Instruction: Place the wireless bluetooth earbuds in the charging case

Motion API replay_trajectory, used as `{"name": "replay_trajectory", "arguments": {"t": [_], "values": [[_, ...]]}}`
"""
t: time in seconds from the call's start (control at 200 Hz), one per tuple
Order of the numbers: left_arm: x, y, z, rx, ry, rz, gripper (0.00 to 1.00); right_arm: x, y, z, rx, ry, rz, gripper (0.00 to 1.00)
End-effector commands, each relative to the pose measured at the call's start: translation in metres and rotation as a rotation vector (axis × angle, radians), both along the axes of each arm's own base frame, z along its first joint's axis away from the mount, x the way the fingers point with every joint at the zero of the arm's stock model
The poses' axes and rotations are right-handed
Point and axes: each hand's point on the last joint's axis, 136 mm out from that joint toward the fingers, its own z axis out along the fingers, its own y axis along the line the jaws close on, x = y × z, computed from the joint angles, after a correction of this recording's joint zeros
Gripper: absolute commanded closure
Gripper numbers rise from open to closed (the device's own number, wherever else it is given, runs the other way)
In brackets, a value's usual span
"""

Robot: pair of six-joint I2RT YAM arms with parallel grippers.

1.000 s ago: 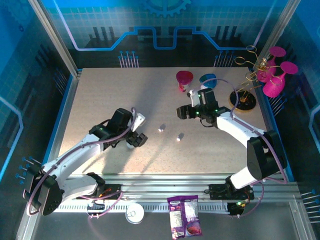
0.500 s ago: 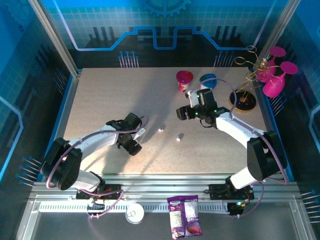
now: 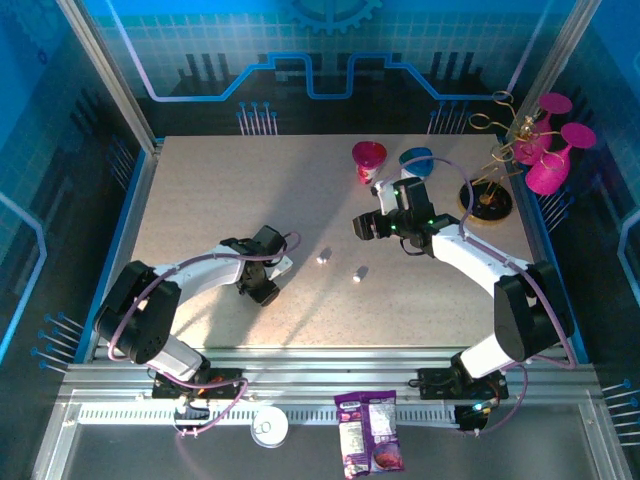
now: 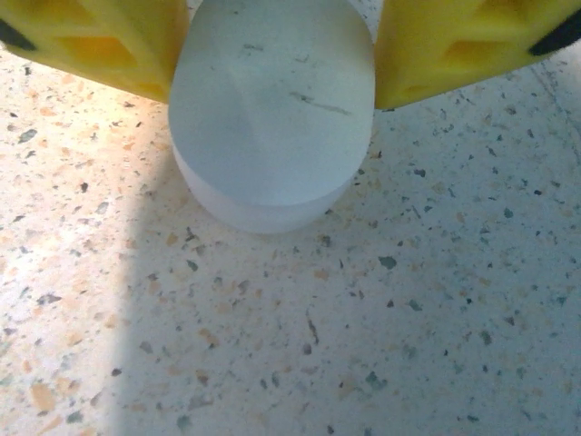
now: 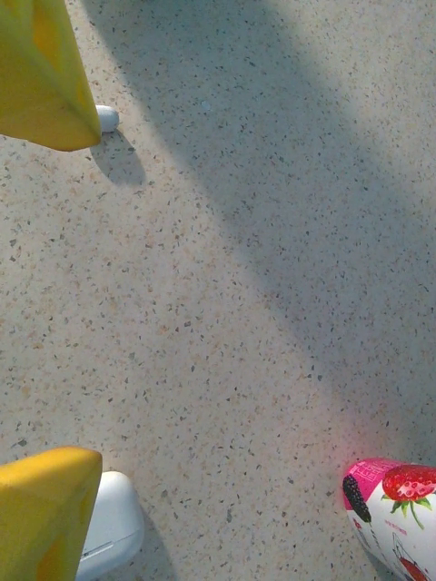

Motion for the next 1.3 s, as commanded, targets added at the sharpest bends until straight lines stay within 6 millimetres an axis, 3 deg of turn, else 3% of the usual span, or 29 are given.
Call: {"name": "replay_trajectory", "arguments": {"t": [0.0, 0.11, 0.24, 0.34, 0.555, 0.675, 0.8, 1.001, 1.121, 1.296], "values": [[0.005, -0.009, 0.009, -0.051, -0.012, -0.015, 0.55, -0.002, 0.003, 0.011, 0.006, -0.024, 0.006, 0.15], [0.006, -0.012, 0.011, -0.068, -0.018, -0.015, 0.66, -0.002, 0.002, 0.017, 0.013, -0.033, -0.002, 0.15], [0.008, -0.015, 0.019, -0.091, -0.040, -0.019, 0.67, -0.006, 0.001, 0.027, 0.029, -0.038, -0.005, 0.15], [0.013, -0.029, 0.033, -0.179, -0.094, -0.039, 0.67, -0.012, 0.001, 0.037, 0.077, -0.022, -0.016, 0.15], [0.036, -0.074, 0.099, -0.483, -0.371, -0.153, 0.69, -0.033, 0.009, 0.054, 0.422, 0.230, -0.039, 0.18], [0.044, -0.098, 0.137, -0.628, -0.469, -0.228, 0.69, -0.051, 0.027, 0.059, 0.537, 0.363, 0.035, 0.18], [0.048, -0.118, 0.159, -0.687, -0.561, -0.328, 0.69, -0.073, 0.051, 0.066, 0.619, 0.472, 0.121, 0.18], [0.043, -0.142, 0.172, -0.740, -0.624, -0.452, 0.68, -0.102, 0.082, 0.073, 0.633, 0.587, 0.235, 0.18], [0.040, -0.149, 0.176, -0.756, -0.625, -0.482, 0.67, -0.110, 0.094, 0.072, 0.611, 0.613, 0.266, 0.20], [0.036, -0.151, 0.174, -0.749, -0.615, -0.503, 0.67, -0.113, 0.107, 0.068, 0.598, 0.648, 0.293, 0.35]]}}
